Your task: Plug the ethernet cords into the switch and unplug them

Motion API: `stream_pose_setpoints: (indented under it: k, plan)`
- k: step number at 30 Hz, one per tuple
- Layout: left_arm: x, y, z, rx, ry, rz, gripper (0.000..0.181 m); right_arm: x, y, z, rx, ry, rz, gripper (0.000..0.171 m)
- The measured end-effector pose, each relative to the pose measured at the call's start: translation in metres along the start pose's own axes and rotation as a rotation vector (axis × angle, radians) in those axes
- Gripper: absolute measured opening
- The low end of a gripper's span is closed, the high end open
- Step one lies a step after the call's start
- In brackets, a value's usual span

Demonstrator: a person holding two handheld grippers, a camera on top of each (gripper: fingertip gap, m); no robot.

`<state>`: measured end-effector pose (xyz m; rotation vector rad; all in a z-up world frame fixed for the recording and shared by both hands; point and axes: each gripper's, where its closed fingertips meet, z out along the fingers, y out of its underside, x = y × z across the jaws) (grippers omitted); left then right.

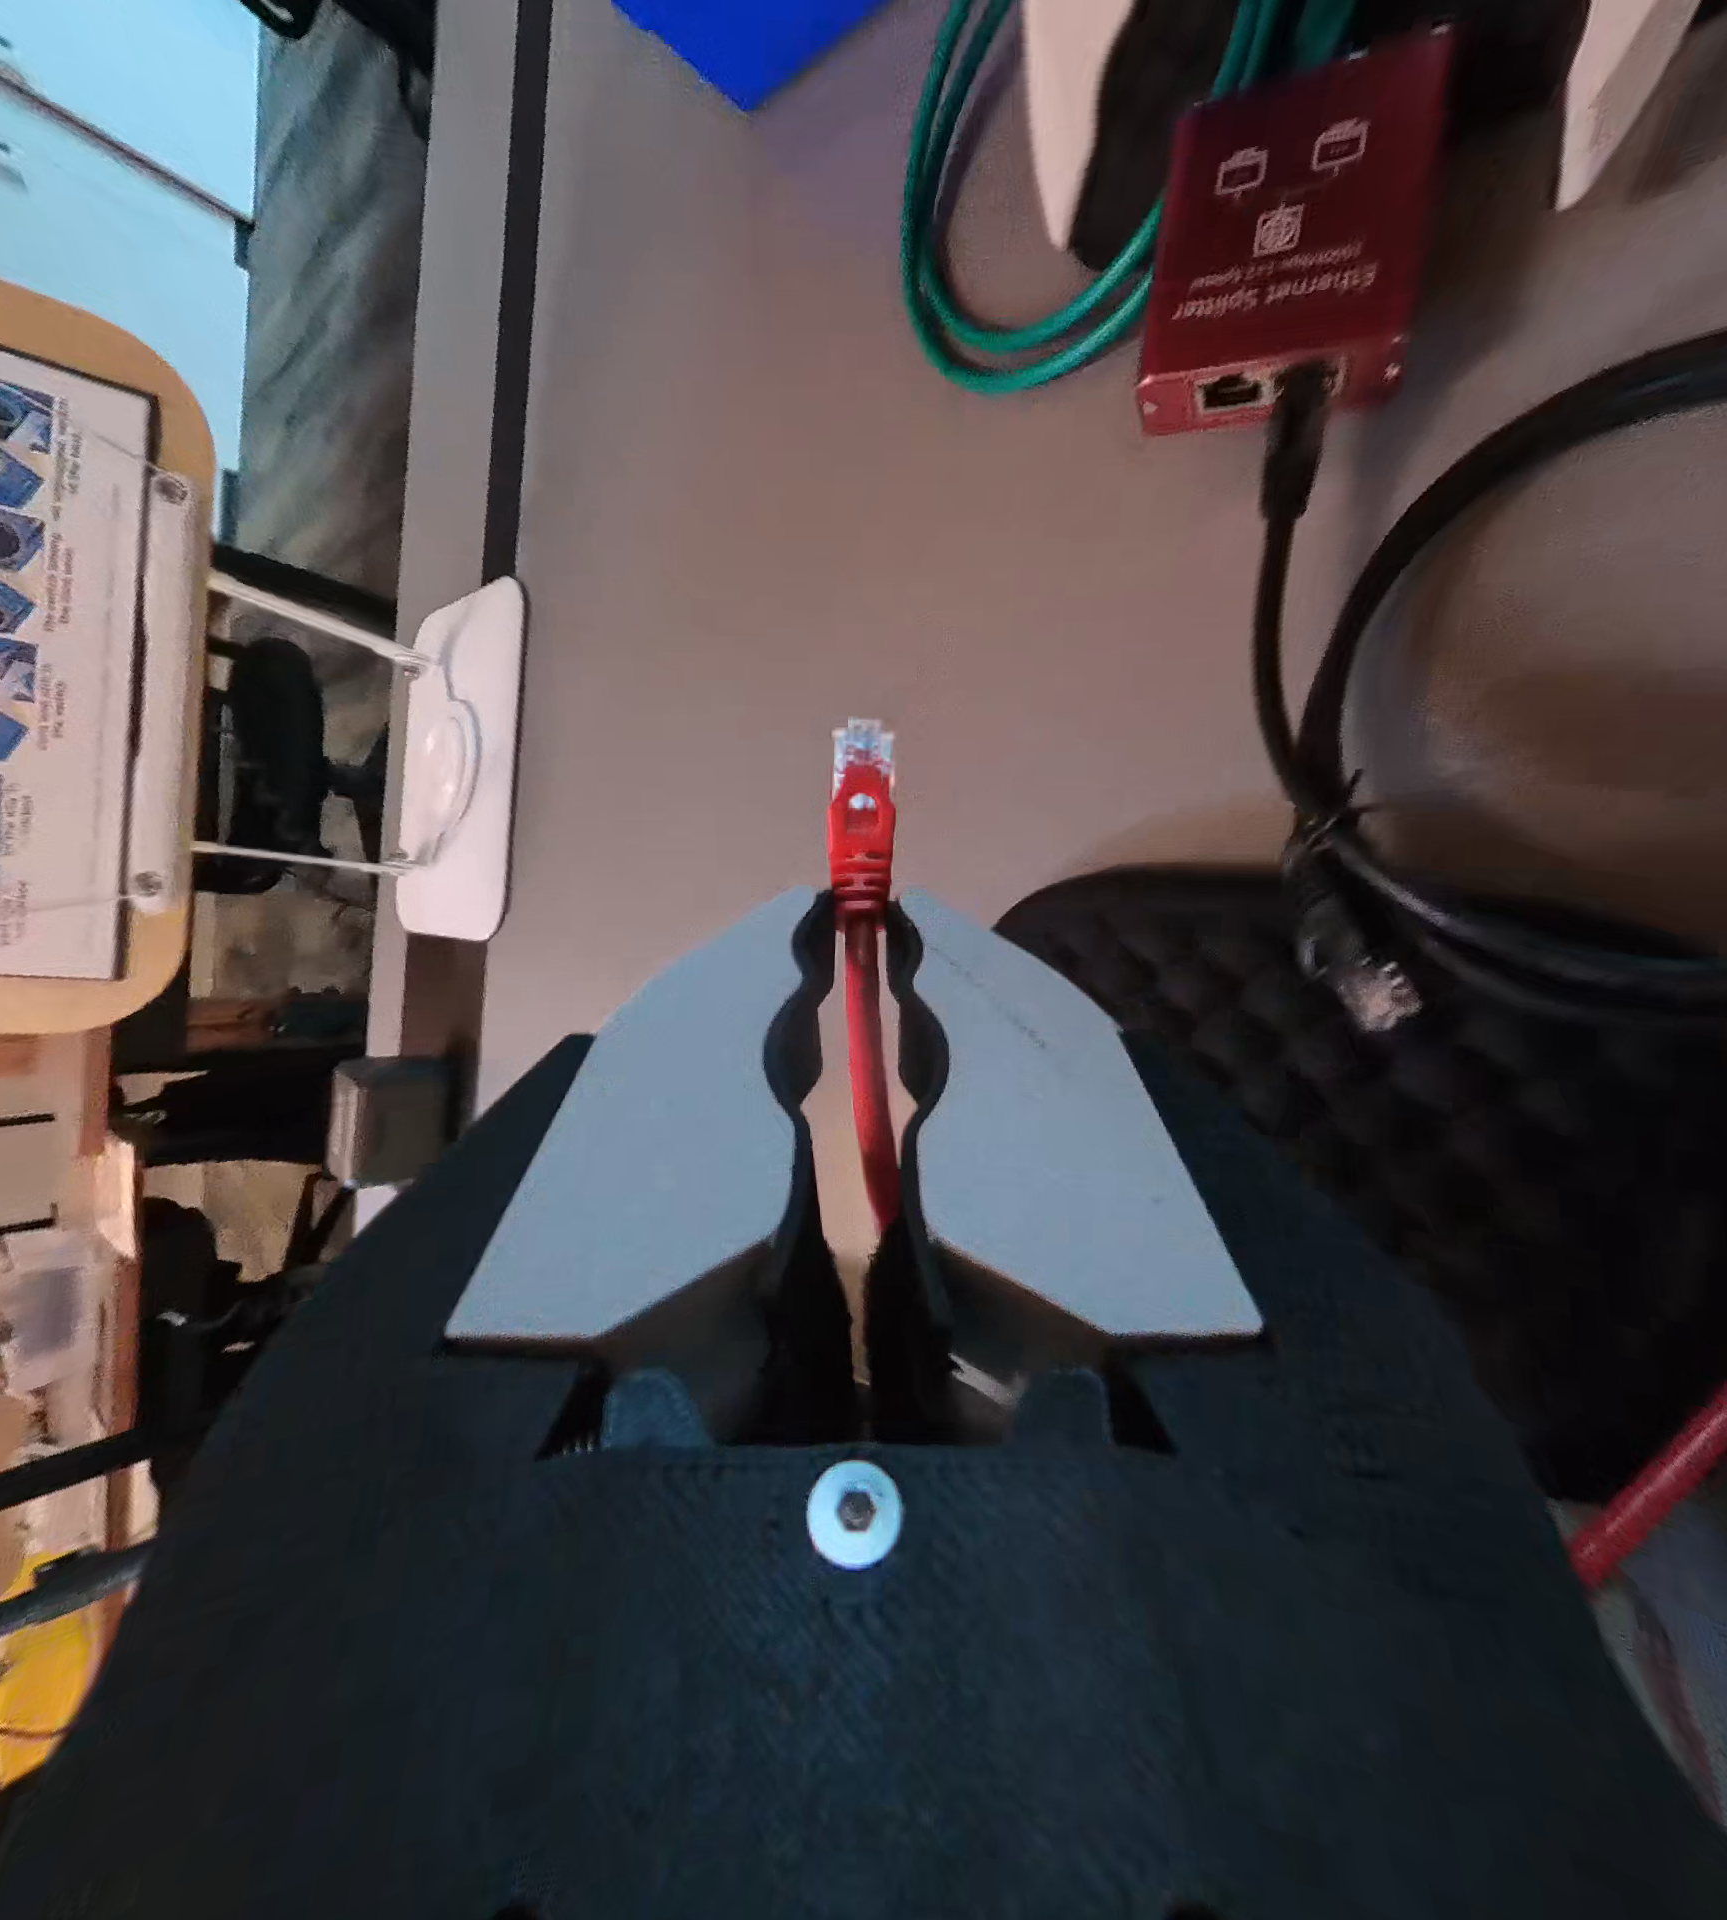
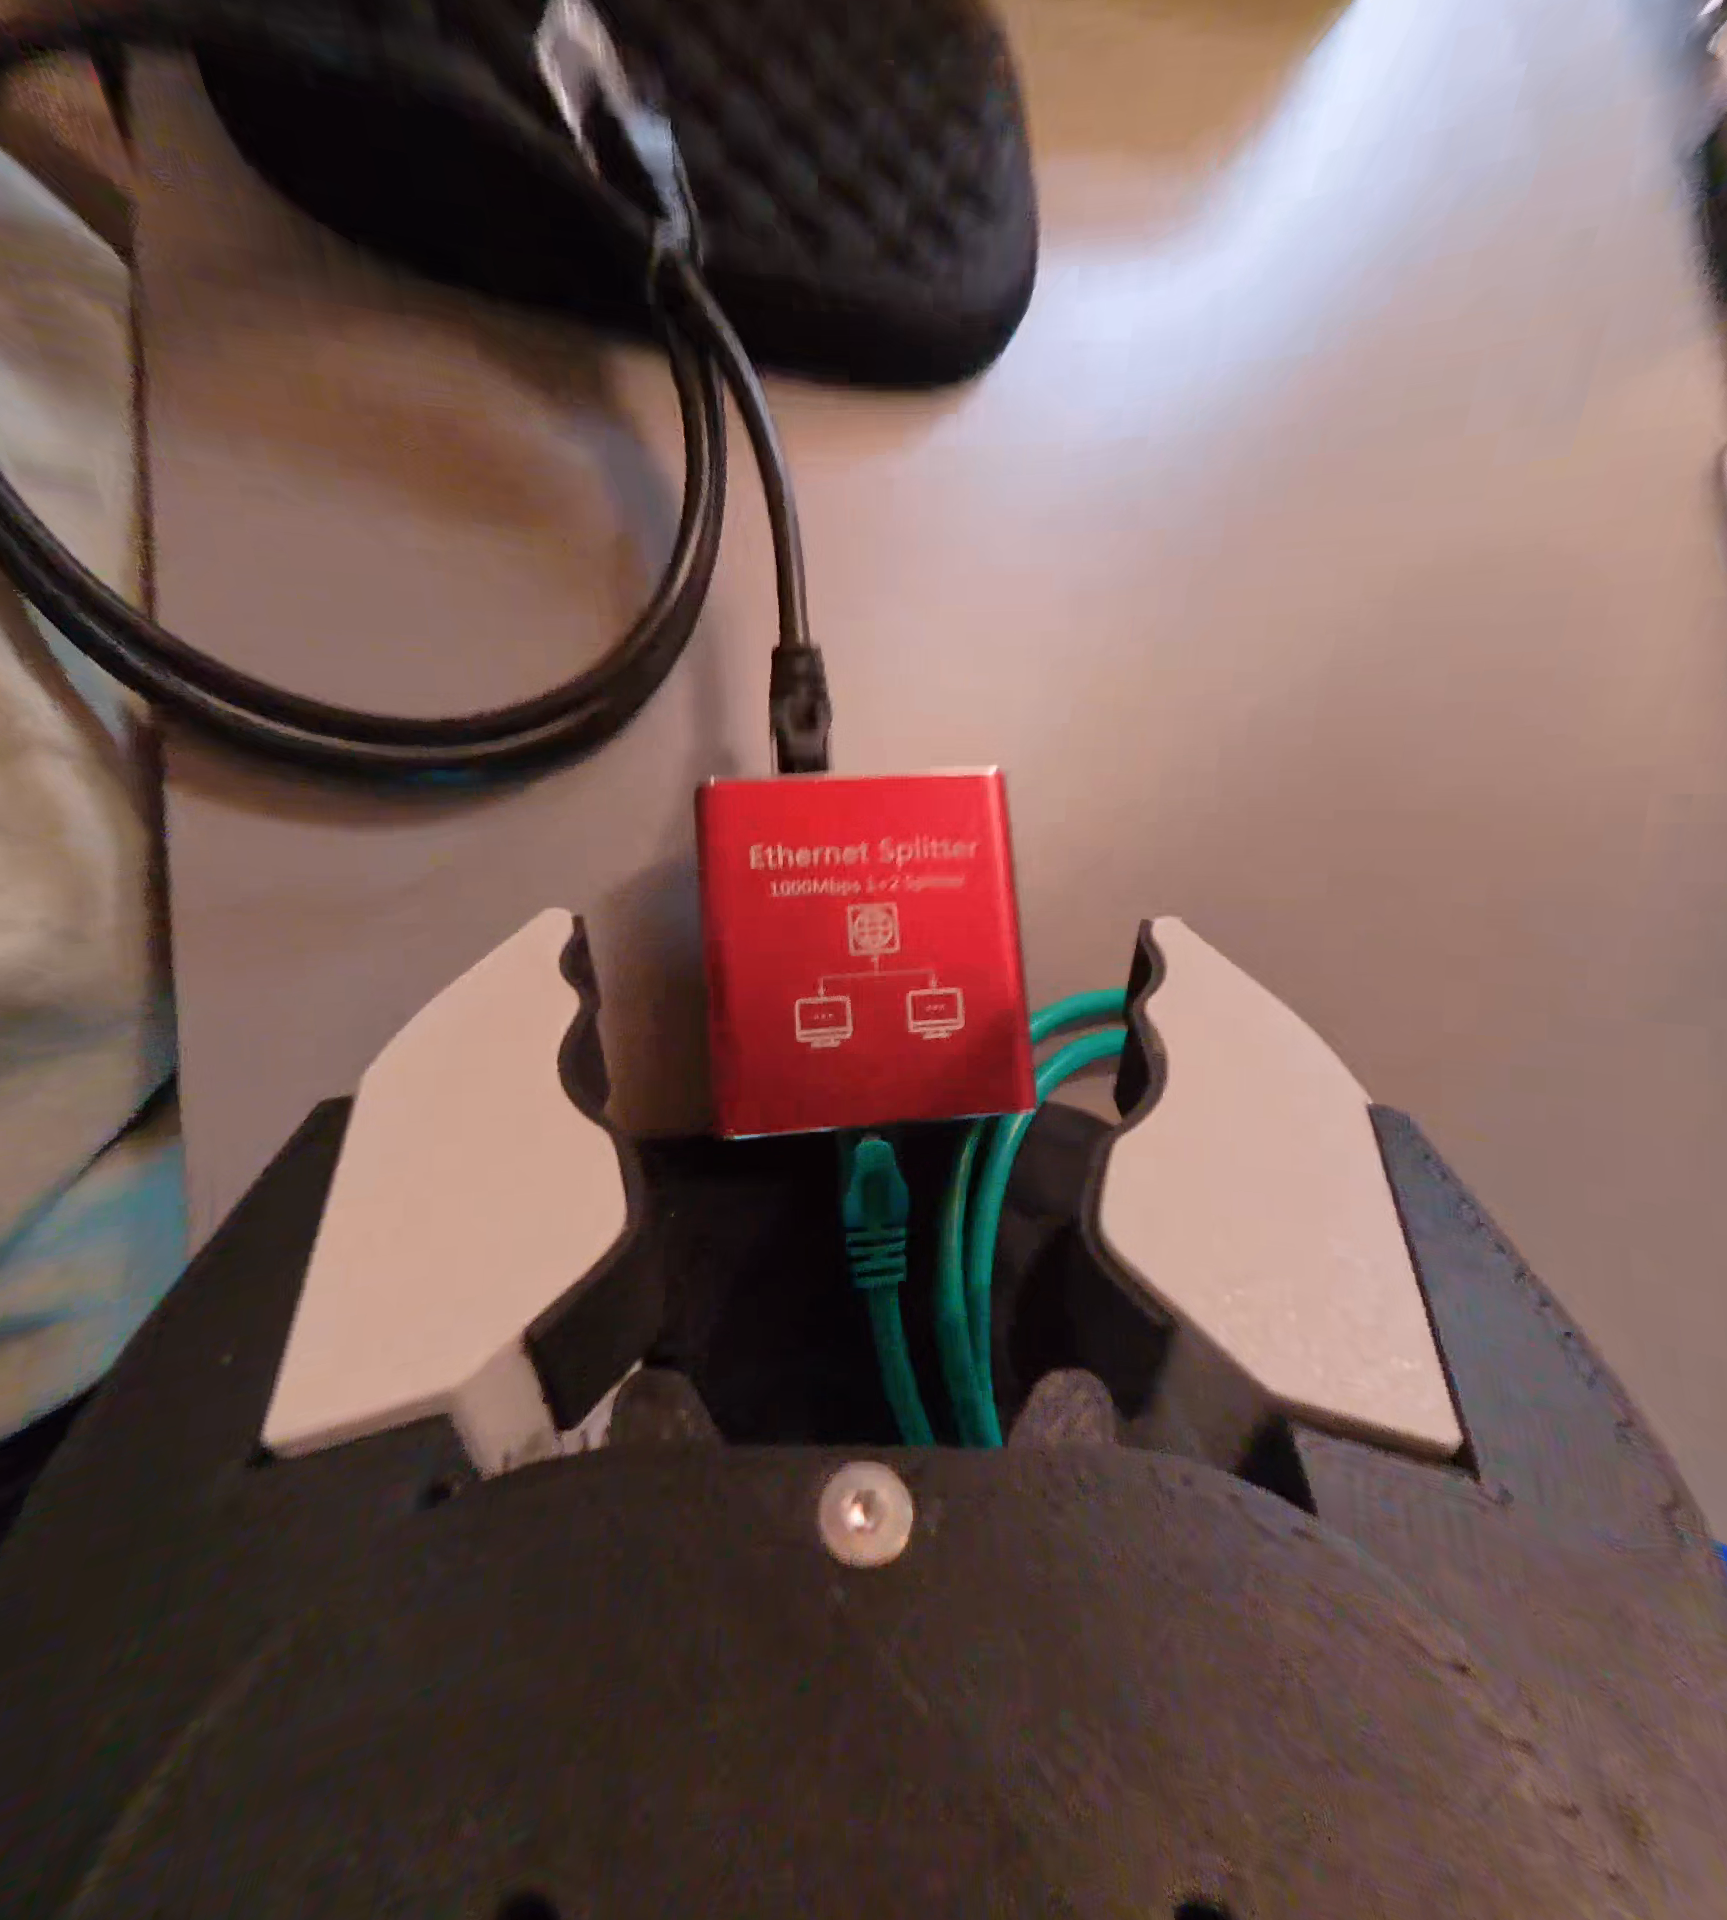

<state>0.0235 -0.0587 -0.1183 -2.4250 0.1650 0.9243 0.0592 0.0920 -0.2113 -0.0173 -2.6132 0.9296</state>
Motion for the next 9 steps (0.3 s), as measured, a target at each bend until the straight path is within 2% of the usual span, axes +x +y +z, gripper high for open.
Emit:
stream_pose_setpoints:
  k: [1, 5, 9]
  plan:
    - [-0.005, 0.002, -0.003, 0.005, 0.005, 0.015, 0.01, -0.001, 0.006, 0.006, -0.027, -0.01, -0.002, 0.094]
    - [-0.018, 0.009, -0.006, 0.031, 0.044, 0.042, 0.01, 0.001, 0.01, 0.019, 0.014, -0.028, -0.001, 0.07]
    - [-0.007, 0.013, 0.018, 0.05, 0.099, 0.031, 0.01, 0.003, -0.005, 0.009, 0.166, 0.008, -0.056, 0.07]
